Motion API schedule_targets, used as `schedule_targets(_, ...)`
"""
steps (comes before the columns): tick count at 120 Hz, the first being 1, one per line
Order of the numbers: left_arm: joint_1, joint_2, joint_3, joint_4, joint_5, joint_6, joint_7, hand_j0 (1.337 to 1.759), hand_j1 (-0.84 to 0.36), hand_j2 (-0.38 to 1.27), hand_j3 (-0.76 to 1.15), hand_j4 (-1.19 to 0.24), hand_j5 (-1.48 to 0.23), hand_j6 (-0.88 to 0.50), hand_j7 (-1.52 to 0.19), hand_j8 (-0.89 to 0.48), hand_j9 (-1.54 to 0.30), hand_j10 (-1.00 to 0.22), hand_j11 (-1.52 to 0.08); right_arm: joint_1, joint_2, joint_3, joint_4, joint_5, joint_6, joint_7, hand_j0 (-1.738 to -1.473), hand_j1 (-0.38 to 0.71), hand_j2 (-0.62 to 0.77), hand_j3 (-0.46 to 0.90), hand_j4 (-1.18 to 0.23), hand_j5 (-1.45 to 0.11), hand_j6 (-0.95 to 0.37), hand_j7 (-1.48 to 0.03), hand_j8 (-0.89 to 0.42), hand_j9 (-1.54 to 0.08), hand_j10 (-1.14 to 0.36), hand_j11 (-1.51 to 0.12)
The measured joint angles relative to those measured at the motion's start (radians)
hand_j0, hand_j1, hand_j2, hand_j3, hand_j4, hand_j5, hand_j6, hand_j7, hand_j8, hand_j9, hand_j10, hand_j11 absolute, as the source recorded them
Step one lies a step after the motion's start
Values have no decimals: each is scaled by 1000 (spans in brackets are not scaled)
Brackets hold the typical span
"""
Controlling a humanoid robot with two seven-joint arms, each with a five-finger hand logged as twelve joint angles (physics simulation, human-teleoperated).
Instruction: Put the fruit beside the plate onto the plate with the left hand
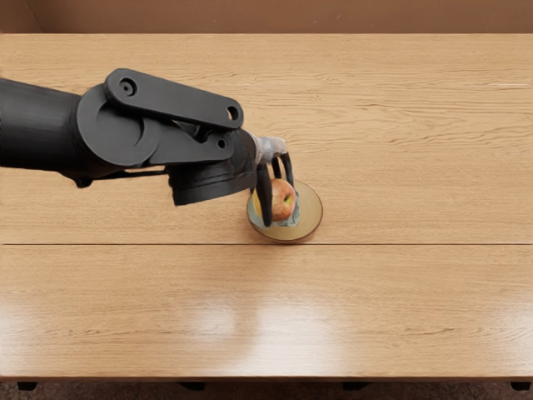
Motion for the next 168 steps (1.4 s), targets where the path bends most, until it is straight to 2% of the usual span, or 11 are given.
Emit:
schedule_targets(17,10,-15,-5,42,10,2,1,1654,-209,459,0,-577,-960,-396,-954,-429,-960,-683,-944,0,0,0,0,0,0,0,-1658,-308,-7,0,-35,-45,-36,-45,-35,-45,-35,-45)
schedule_targets(46,48,-43,-23,113,15,15,1,1657,-73,199,0,-394,-574,-330,-572,-345,-574,-424,-569,0,0,-1,0,0,0,0,-1658,-308,-7,0,-35,-45,-35,-45,-35,-45,-35,-45)
schedule_targets(71,82,7,-86,126,13,7,0,1658,4,105,0,-304,-417,-281,-416,-286,-417,-315,-415,0,0,-1,0,0,0,0,-1658,-308,-7,0,-35,-45,-35,-45,-35,-45,-35,-45)
schedule_targets(87,197,208,-245,124,14,-115,-1,1658,24,79,0,-279,-374,-267,-374,-270,-374,-285,-373,0,0,0,0,0,0,0,-1658,-308,-7,0,-35,-45,-35,-45,-35,-45,-35,-45)
schedule_targets(104,337,456,-438,119,16,-331,-4,1658,36,65,0,-266,-351,-260,-351,-262,-351,-269,-350,0,0,0,0,0,0,0,-1658,-308,-7,0,-35,-45,-35,-45,-35,-45,-35,-45)
schedule_targets(114,410,558,-538,117,14,-468,-5,1658,39,60,0,-262,-343,-258,-343,-259,-343,-263,-343,0,0,0,0,0,0,0,-1658,-308,-7,0,-35,-45,-35,-45,-35,-45,-35,-45)
schedule_targets(119,456,590,-583,116,14,-534,-5,1658,41,58,0,-260,-340,-257,-340,-257,-340,-261,-340,0,0,0,0,0,0,0,-1658,-308,-7,0,-35,-45,-35,-45,-35,-45,-35,-45)
schedule_targets(128,596,652,-696,116,14,-656,-5,1658,43,56,0,-258,-337,-255,-336,-256,-337,-259,-336,0,0,0,0,0,0,0,-1658,-308,-7,0,-35,-45,-35,-45,-35,-45,-35,-45)
schedule_targets(140,716,740,-840,116,14,-778,-5,1658,44,54,0,-256,-333,-255,-333,-255,-333,-256,-333,0,0,0,0,0,0,0,-1658,-308,-7,0,-35,-45,-35,-45,-35,-45,-35,-45)
schedule_targets(155,806,822,-974,117,13,-837,-5,1658,46,53,0,-254,-331,-254,-331,-254,-331,-255,-331,0,0,0,0,0,0,0,-1658,-308,-7,0,-35,-45,-35,-45,-35,-45,-35,-45)
schedule_targets(168,820,832,-1029,119,9,-854,-5,1658,46,52,0,-254,-330,-253,-330,-253,-330,-254,-329,0,0,0,0,0,0,0,-1658,-308,-7,0,-35,-45,-35,-45,-35,-45,-35,-45)
